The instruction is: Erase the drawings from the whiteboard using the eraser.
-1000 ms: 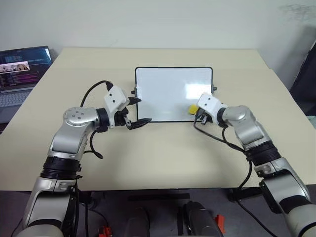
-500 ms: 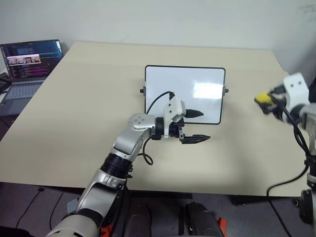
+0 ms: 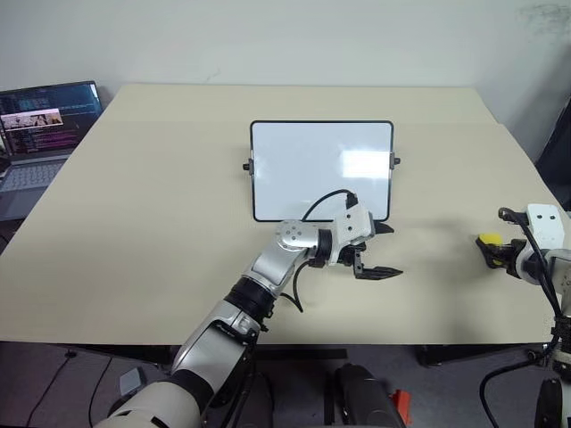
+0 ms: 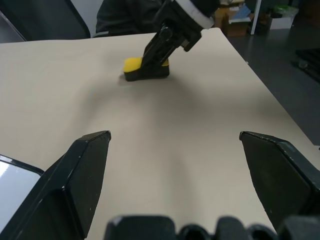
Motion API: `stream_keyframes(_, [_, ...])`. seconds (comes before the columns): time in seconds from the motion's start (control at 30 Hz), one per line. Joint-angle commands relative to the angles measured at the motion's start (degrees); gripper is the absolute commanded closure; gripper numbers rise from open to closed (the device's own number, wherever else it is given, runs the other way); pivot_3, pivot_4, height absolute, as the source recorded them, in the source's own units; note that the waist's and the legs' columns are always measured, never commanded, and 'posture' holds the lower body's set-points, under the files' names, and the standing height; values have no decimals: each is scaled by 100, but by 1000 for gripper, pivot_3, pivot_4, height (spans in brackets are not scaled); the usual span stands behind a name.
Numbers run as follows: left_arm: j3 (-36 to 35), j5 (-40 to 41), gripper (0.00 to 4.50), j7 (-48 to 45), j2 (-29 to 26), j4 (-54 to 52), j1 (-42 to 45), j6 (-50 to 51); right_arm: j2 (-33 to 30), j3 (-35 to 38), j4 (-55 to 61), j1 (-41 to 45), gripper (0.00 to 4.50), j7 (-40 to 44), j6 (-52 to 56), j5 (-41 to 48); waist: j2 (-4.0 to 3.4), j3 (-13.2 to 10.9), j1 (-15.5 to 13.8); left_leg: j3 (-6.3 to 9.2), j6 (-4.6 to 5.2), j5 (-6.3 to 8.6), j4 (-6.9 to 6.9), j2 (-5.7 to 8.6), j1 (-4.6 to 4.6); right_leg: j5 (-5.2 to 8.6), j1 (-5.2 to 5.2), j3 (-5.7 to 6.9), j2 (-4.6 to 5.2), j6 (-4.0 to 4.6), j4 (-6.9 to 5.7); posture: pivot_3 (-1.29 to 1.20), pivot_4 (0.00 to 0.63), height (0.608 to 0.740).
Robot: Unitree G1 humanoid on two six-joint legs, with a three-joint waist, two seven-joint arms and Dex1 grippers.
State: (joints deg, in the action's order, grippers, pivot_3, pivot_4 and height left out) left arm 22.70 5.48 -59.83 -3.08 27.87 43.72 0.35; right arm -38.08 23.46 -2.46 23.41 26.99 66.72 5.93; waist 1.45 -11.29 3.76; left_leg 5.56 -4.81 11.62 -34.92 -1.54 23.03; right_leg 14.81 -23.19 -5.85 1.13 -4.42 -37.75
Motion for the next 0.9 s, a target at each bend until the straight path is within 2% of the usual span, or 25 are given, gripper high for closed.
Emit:
stream_keyframes(0.03, [-68, 50, 0, -50, 47, -237, 22, -70, -101, 3, -105, 130, 3029, -93, -250, 105, 0, 0, -4, 1, 0, 0, 1, 0, 0, 0, 0, 1, 0, 0, 0, 0, 150, 740])
stream_keyframes(0.4, [-265, 95, 0, -33, -67, -242, 28, 14, -488, -234, 4, 162, 3029, 107, -327, 413, -1, 0, -3, 2, 0, 0, 1, 0, 0, 1, 0, 1, 0, -1, 0, 0, 150, 740])
stream_keyframes(0.53, [-313, 79, 0, -54, -50, -175, 67, -4, -560, -249, 11, 131, 1765, 124, -362, 517, -1, 1, -3, 2, 0, 0, 2, 0, 0, 1, 0, 1, 0, -1, 0, 0, 150, 740])
stream_keyframes(0.67, [-351, 69, 0, -57, -26, -93, 115, -32, -556, -213, 36, 105, 228, 165, -426, 623, -1, 1, -3, 2, 0, 0, 1, 0, 0, 1, 0, 1, 0, -2, 0, 0, 150, 740])
stream_keyframes(0.7, [-359, 65, 0, -58, -20, -72, 125, -40, -562, -227, 33, 112, 14, 172, -427, 638, -1, 1, -3, 2, 0, 0, 1, 0, 0, 1, 0, 2, 0, -1, 0, 0, 150, 740])
stream_keyframes(0.9, [-462, 128, 0, -18, -33, -146, 111, 34, -789, -436, 184, 96, 14, 155, -463, 634, -1, 1, -3, 2, 0, 0, 1, 0, 0, 1, 0, 1, 0, -1, 0, 0, 150, 740])
